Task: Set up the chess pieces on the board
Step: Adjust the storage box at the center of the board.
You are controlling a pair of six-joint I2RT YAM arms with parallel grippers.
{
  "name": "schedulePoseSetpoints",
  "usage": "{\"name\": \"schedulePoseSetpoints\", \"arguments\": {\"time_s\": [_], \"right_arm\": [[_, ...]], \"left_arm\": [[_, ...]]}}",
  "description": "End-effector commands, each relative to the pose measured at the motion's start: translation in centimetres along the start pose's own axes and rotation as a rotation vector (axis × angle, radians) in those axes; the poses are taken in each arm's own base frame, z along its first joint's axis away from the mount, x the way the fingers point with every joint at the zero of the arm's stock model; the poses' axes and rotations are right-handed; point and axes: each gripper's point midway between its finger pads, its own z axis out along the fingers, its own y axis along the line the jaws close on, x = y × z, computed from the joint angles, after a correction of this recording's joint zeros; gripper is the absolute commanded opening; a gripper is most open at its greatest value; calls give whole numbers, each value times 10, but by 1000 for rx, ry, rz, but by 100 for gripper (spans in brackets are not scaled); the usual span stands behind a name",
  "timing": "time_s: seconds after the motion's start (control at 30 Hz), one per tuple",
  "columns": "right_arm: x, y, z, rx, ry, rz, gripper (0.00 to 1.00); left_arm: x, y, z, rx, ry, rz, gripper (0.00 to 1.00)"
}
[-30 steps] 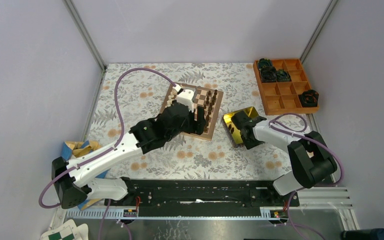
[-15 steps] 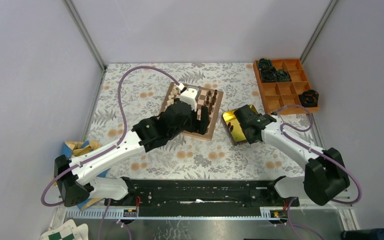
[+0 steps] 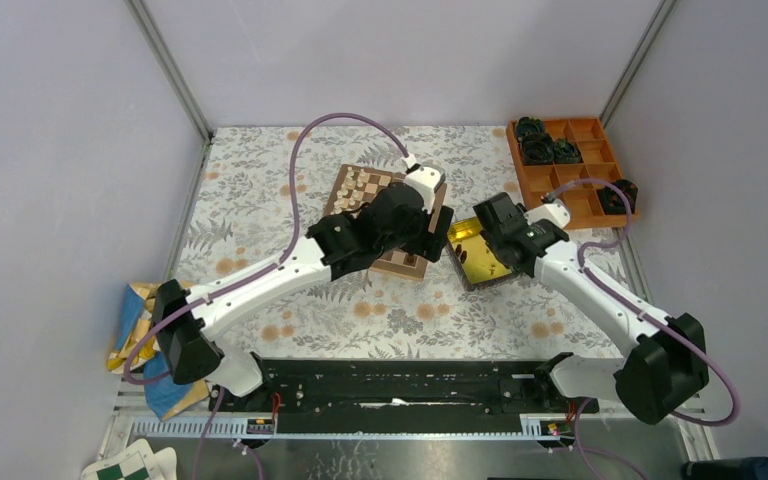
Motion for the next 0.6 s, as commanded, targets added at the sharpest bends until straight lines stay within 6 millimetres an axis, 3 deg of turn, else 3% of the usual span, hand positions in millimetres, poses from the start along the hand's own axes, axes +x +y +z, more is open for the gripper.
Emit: {"name": "schedulePoseSetpoints", "arguments": {"time_s": [0.0,0.23,0.37,0.57], "right_arm": [[-5,36,-1,-93,-12,-153,53],[-17,63,31,-172,-5,-361,52],[-13,67,57,-153,79,-387,52],[-3,91,76,-183,103,-392,53]], "left_arm": [[-1,-5,0,16,33,52,86],[1,4,-11,-17,40,53,85],[3,10,-21,-31,26,39,85],[10,18,-28,-53,18,29,85]]}}
